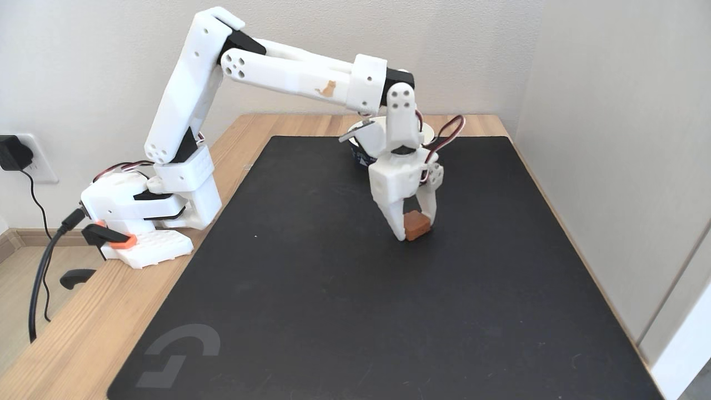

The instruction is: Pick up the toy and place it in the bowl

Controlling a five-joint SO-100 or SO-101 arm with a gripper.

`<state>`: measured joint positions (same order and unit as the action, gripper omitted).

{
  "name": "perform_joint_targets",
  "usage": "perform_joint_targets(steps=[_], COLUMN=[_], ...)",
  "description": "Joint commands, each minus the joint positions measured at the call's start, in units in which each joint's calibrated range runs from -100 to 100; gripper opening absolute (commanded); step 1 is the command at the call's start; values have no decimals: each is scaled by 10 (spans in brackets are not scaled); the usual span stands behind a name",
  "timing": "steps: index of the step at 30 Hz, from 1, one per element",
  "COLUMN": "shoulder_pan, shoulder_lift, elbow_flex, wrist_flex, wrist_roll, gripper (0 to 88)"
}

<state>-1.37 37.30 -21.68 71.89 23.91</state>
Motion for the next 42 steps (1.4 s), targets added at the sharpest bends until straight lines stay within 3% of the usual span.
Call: perform_joint_targets(steps=[1, 5, 13, 24, 32, 33, 34, 37, 40, 42], shoulder_pan=[-14, -23, -133, -307, -333, -333, -333, -329, -315, -302], shoulder_lift=[-1, -16, -233, -335, -335, -335, -335, -337, -374, -408], elbow_flex=[6, -24, -22, 315, 391, 391, 391, 390, 394, 398], wrist_flex=[-3, -14, -61, -289, -400, -400, -400, -400, -400, -397], wrist_roll=[-3, -16, -119, -232, -274, -279, -280, -280, -281, -281], gripper=[55, 53, 52, 52, 75, 102, 190, 284, 250, 180])
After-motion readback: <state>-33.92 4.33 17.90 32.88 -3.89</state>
